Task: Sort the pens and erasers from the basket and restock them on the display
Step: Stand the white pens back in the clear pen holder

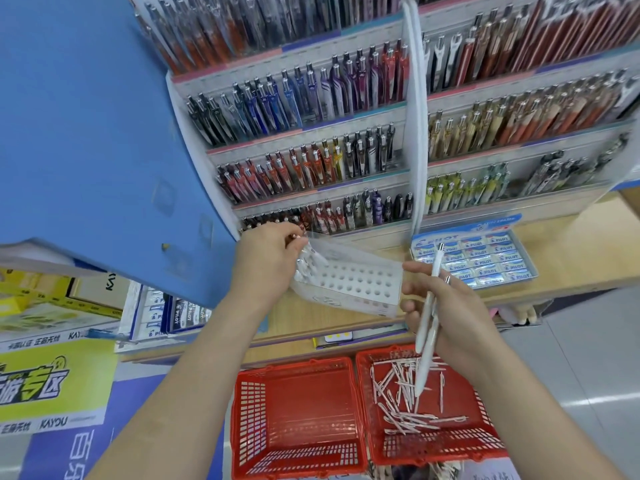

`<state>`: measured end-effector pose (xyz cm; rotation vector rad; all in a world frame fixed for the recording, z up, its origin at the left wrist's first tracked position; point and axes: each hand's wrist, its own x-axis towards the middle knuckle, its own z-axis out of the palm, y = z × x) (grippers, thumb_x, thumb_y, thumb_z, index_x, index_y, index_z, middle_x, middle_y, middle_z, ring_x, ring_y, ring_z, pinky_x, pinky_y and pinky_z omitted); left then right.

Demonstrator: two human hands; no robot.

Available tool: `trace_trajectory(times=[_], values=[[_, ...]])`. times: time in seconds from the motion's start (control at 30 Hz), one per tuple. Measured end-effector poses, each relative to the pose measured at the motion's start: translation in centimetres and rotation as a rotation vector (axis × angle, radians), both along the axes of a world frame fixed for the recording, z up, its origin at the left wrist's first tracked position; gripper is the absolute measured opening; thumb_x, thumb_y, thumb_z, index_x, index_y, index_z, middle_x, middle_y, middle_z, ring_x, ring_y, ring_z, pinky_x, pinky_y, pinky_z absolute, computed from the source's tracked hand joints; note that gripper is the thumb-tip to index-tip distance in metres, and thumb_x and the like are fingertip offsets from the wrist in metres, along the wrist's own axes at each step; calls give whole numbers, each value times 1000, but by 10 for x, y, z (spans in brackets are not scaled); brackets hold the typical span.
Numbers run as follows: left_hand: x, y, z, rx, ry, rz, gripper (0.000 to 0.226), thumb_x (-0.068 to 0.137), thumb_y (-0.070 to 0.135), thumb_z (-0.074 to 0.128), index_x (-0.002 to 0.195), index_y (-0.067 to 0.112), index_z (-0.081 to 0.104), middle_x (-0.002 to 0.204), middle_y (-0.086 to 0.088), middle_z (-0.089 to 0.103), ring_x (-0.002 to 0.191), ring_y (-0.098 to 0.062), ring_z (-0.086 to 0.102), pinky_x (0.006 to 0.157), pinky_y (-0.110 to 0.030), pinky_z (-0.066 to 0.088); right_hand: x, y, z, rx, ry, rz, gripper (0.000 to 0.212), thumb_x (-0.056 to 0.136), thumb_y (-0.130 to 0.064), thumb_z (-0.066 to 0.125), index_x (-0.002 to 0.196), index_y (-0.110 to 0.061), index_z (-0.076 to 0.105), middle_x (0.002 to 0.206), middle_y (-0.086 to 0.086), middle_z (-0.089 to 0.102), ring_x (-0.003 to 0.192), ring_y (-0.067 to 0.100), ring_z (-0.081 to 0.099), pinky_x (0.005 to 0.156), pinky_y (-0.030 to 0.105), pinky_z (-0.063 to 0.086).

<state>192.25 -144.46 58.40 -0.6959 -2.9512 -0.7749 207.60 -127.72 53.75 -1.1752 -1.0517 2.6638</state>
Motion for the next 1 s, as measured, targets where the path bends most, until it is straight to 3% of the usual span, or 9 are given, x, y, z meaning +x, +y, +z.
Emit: trace_trajectory(times=[0.1, 0.23, 0.5, 0.77, 0.87, 1.0], values=[[-4, 4, -10, -69, 46, -35, 15, 89, 21, 63, 97, 13, 72, 91, -6, 71, 85, -23, 62, 75, -31, 45, 4, 0, -2, 56, 7, 72, 18, 99, -21, 47, 104, -19, 64, 65, 7, 53, 45, 16, 42, 38, 20, 34], [-7, 8, -22, -123, 28, -74, 15, 89, 21, 62, 95, 11, 72, 91, -7, 70, 85, -23, 61, 76, -34, 46, 5, 2, -6, 99, 4, 95, 15, 98, -18, 48, 104, -19, 62, 65, 5, 48, 44, 13, 32, 39, 19, 22], [-14, 14, -32, -165, -10, -78, 16, 88, 24, 64, 96, 13, 74, 90, -4, 62, 86, -22, 58, 76, -34, 47, 5, 3, -3, 118, 48, 227, 20, 99, -21, 45, 108, -13, 62, 62, 6, 46, 43, 14, 33, 41, 21, 21], [-21, 20, -44, -261, 10, -85, 18, 92, 26, 58, 100, 19, 72, 81, 7, 48, 88, -20, 54, 66, -29, 40, 7, -4, -1, 144, 84, 359, 23, 98, -27, 46, 111, -13, 60, 56, 7, 41, 40, 16, 35, 42, 22, 22], [-20, 23, -43, -305, 16, -60, 19, 93, 30, 56, 101, 23, 71, 82, 8, 50, 87, -18, 55, 63, -28, 40, 7, -7, 3, 147, 107, 434, 23, 99, -31, 45, 110, -19, 61, 55, 7, 41, 39, 18, 38, 41, 23, 28], [-15, 24, -33, -289, -37, -4, 24, 91, 35, 59, 111, 27, 67, 92, 5, 60, 87, -18, 57, 67, -29, 45, 6, -10, 8, 270, 104, 514, 21, 99, -27, 46, 106, -14, 61, 55, 4, 38, 38, 15, 31, 39, 20, 24]])
